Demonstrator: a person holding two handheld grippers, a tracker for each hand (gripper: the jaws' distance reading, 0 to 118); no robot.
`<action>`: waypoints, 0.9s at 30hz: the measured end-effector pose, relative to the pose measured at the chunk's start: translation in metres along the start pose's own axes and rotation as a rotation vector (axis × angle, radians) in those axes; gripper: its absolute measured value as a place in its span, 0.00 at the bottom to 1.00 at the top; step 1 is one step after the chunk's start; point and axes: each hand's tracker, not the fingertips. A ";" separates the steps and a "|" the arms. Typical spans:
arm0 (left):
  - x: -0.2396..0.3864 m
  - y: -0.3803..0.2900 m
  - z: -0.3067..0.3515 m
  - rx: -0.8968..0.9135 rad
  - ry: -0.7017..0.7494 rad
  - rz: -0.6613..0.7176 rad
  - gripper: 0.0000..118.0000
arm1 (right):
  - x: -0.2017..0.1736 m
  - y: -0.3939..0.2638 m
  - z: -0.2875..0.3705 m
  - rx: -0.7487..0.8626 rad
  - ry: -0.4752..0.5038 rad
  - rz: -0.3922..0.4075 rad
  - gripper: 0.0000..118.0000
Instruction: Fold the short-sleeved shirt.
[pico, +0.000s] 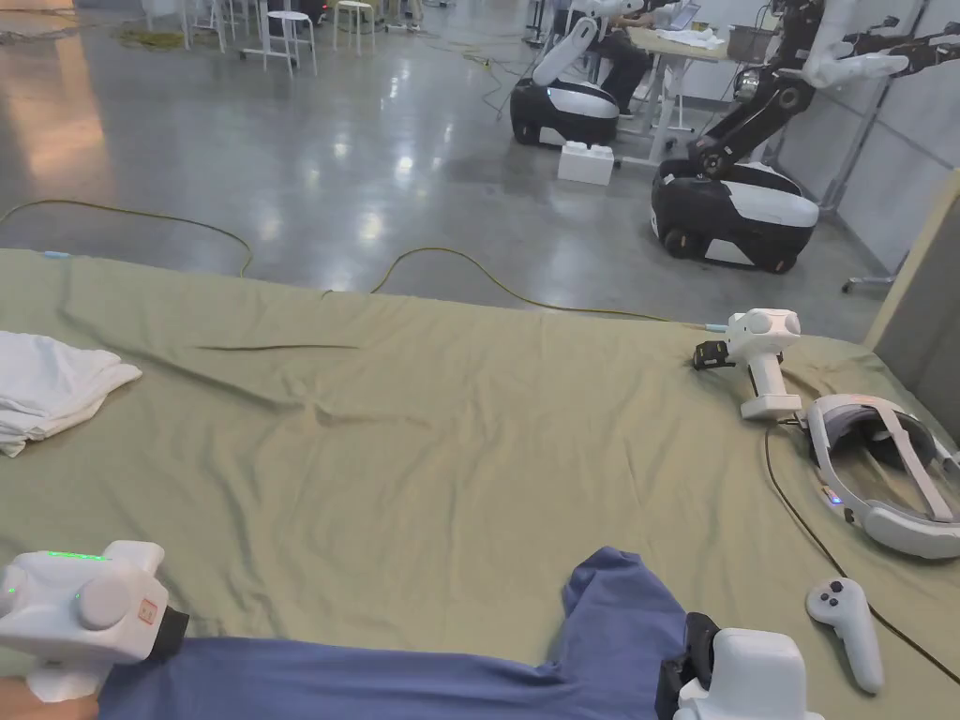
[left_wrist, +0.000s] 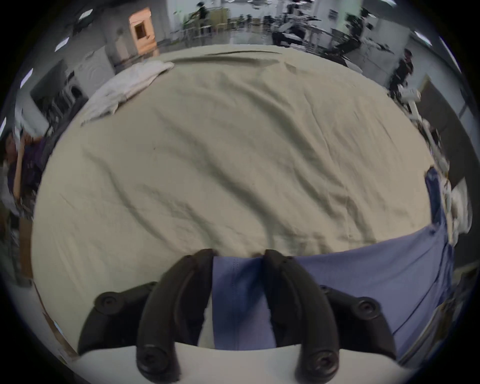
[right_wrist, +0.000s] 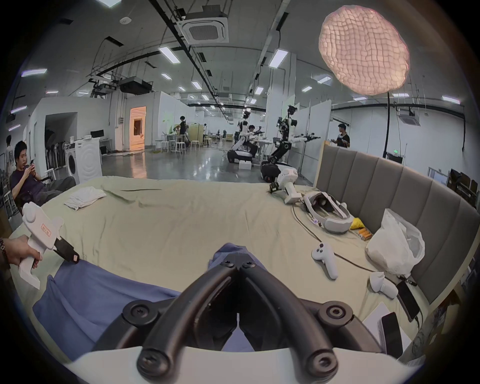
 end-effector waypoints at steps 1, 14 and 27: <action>0.005 -0.002 0.002 0.012 0.006 -0.032 0.10 | 0.004 -0.001 -0.003 -0.011 -0.003 -0.011 0.00; -0.023 -0.028 0.046 0.225 -0.117 0.068 0.06 | 0.084 0.002 -0.150 -0.545 0.094 -0.015 0.55; -0.013 -0.045 0.066 0.250 -0.112 0.084 0.06 | 0.094 -0.039 -0.242 -0.846 0.134 -0.007 0.34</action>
